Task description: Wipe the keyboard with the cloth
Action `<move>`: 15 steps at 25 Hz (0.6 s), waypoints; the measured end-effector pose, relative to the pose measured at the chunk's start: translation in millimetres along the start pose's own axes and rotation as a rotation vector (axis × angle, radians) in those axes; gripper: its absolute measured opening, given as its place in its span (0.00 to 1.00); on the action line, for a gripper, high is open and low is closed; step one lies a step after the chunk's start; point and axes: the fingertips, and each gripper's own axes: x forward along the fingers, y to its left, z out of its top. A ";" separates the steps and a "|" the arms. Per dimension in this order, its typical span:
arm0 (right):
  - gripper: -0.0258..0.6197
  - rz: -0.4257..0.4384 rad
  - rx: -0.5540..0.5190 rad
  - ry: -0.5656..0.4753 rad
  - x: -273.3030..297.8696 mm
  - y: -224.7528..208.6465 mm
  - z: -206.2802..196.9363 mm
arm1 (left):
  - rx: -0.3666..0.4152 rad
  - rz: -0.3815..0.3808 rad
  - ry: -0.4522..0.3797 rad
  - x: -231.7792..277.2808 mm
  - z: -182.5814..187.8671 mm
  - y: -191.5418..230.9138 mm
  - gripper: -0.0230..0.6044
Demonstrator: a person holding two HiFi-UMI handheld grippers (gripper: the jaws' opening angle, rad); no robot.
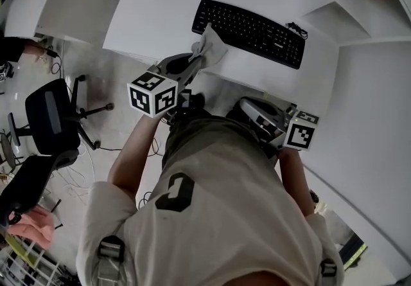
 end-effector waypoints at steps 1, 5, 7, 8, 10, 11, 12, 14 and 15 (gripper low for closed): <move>0.05 -0.005 0.000 -0.013 -2.9 0.0 -1.9 | 0.005 -0.022 0.016 -1.1 -4.8 -5.7 0.07; 0.05 -0.027 -0.013 -0.107 -17.2 1.1 -2.5 | 0.062 -0.144 0.082 -1.3 -24.6 -42.8 0.07; 0.05 -0.022 -0.034 -0.146 -17.8 8.0 1.3 | 0.085 -0.172 0.082 -4.7 -23.2 -55.0 0.07; 0.05 -0.016 -0.048 -0.156 -17.6 11.6 2.1 | 0.087 -0.185 0.076 -6.9 -21.1 -60.2 0.07; 0.05 -0.004 -0.066 -0.167 -17.9 15.3 1.5 | 0.080 -0.213 0.054 -11.9 -16.7 -69.9 0.07; 0.05 0.004 -0.068 -0.171 -19.0 16.8 0.5 | 0.076 -0.222 0.042 -15.3 -14.2 -74.2 0.07; 0.05 0.014 -0.069 -0.176 -21.2 19.4 -0.7 | 0.072 -0.227 0.030 -19.4 -11.1 -78.7 0.07; 0.05 0.035 -0.072 -0.179 -28.3 26.7 -4.3 | 0.057 -0.226 0.006 -27.9 -5.0 -88.7 0.07; 0.05 0.044 -0.074 -0.175 -31.7 29.5 -6.3 | 0.047 -0.223 -0.004 -31.3 -2.9 -92.8 0.07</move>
